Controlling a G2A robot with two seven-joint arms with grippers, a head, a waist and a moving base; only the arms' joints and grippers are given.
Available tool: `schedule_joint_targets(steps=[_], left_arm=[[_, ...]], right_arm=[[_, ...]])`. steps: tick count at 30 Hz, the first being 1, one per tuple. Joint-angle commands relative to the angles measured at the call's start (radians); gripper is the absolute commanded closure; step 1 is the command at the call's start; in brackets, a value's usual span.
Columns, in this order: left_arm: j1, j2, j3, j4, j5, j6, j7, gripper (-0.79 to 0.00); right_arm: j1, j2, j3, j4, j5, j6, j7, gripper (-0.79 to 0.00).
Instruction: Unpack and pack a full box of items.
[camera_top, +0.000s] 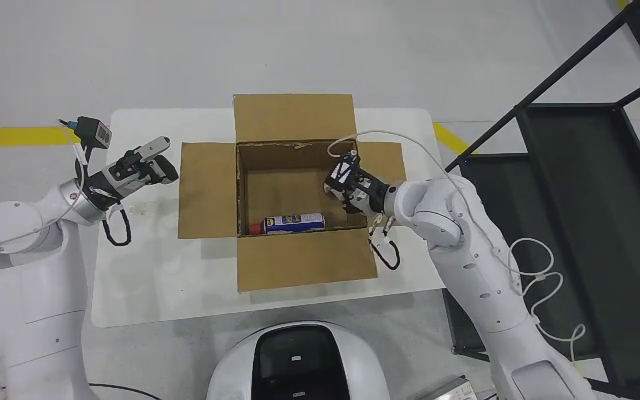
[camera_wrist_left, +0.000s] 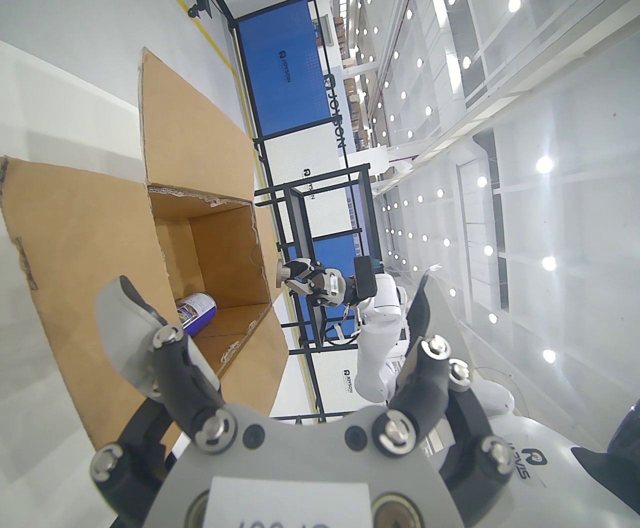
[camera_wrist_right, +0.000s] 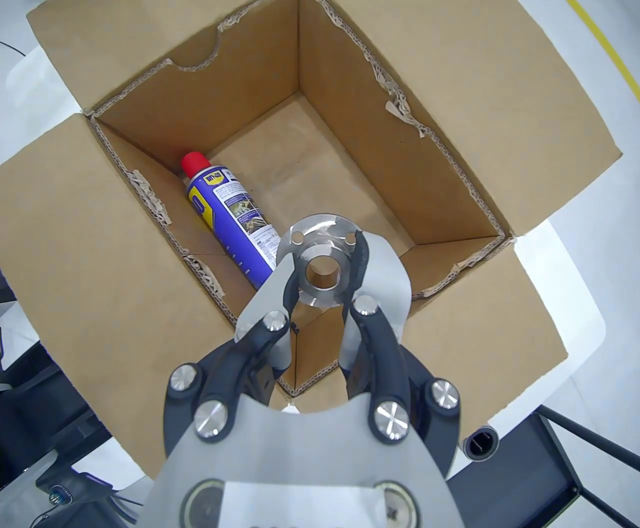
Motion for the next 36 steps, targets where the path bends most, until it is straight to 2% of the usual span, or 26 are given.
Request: schedule_joint_targets(steps=[1,9,12,19,24,29,36], left_arm=[[0.009,0.001,-0.004,-0.002,-0.011,0.013,0.035,-0.785],[0.009,0.028,-0.098,0.024,0.003,0.007,0.118,-0.785],[0.007,0.033,-0.109,0.033,0.005,0.003,0.123,-0.785],[0.007,0.033,-0.109,0.033,0.005,0.003,0.123,-0.785],[0.007,0.033,-0.109,0.033,0.005,0.003,0.123,-0.785],[0.007,0.033,-0.109,0.033,0.005,0.003,0.123,-0.785],[0.007,0.033,-0.109,0.033,0.005,0.003,0.123,-0.785]], right_arm=[[0.0,0.0,0.0,0.0,0.0,0.0,0.0,0.0],[0.0,0.0,0.0,0.0,0.0,0.0,0.0,0.0],[-0.007,0.002,0.011,0.001,-0.007,0.011,-0.013,0.0],[-0.146,0.039,0.252,-0.123,0.033,0.017,0.013,0.0],[-0.274,0.056,0.412,-0.152,0.019,0.072,0.014,0.0],[-0.358,0.064,0.486,-0.095,-0.029,0.125,-0.03,0.0],[-0.382,0.062,0.441,0.071,-0.151,0.222,-0.13,0.0]])
